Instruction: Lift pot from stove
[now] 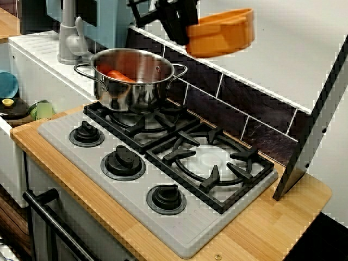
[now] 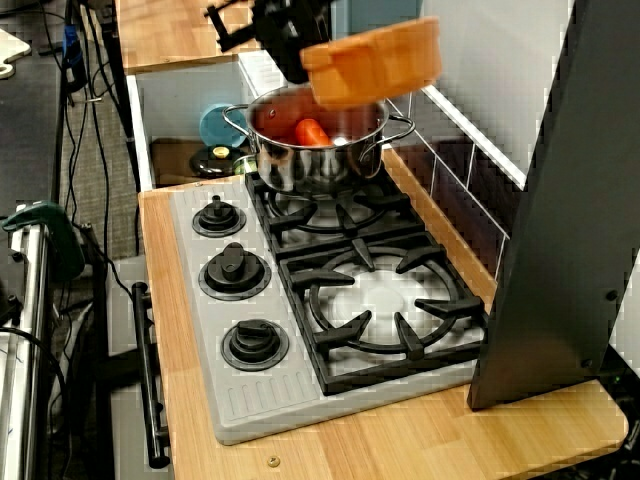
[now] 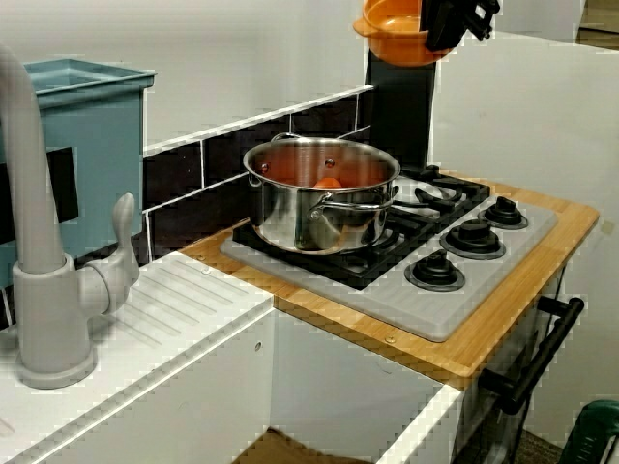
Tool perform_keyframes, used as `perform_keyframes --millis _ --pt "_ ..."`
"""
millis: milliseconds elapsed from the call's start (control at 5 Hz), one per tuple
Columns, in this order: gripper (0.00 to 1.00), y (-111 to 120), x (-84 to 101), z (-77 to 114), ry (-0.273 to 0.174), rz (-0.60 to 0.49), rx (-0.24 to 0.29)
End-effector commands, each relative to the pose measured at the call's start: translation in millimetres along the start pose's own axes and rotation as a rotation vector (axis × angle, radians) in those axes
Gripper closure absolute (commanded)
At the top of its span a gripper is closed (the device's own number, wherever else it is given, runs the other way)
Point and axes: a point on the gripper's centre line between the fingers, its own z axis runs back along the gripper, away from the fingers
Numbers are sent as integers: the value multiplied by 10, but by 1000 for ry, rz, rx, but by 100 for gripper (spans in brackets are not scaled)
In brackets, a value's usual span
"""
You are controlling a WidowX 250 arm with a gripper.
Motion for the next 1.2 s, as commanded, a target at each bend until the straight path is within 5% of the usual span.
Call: perform_keyframes --millis 0,1000 --pt "100 135 27 388 -5 -35 90" --pt "100 192 172 514 -65 -116 65"
